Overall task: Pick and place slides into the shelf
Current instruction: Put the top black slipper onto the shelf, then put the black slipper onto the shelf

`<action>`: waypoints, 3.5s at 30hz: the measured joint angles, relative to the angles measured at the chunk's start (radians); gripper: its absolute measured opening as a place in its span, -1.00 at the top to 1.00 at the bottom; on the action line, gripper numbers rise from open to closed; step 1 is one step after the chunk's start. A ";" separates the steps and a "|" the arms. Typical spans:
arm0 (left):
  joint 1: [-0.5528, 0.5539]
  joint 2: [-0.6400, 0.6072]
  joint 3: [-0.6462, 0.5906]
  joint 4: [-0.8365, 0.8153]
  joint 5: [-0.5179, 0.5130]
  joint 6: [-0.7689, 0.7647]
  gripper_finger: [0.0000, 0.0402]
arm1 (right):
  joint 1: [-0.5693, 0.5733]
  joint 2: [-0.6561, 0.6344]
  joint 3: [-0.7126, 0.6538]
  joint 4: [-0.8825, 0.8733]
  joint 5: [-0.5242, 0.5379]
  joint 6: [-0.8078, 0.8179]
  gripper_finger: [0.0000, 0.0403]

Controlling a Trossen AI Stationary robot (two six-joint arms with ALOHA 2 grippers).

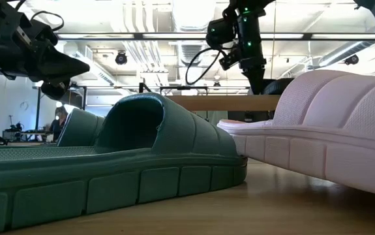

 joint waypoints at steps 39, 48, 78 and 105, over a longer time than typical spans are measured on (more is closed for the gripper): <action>0.000 0.001 0.000 0.000 0.000 0.000 1.00 | 1.237 -0.486 -0.391 0.189 0.019 2.273 0.03; 0.000 0.002 0.000 0.000 0.000 0.000 1.00 | 1.323 -0.423 -0.577 0.488 0.046 2.368 -0.13; 0.000 0.001 0.000 0.000 0.000 0.000 1.00 | 1.352 -0.323 -0.681 0.638 -0.052 2.382 -0.11; 0.000 0.000 0.000 -0.001 0.000 0.000 1.00 | 1.230 -0.251 -0.730 0.768 0.180 2.353 0.44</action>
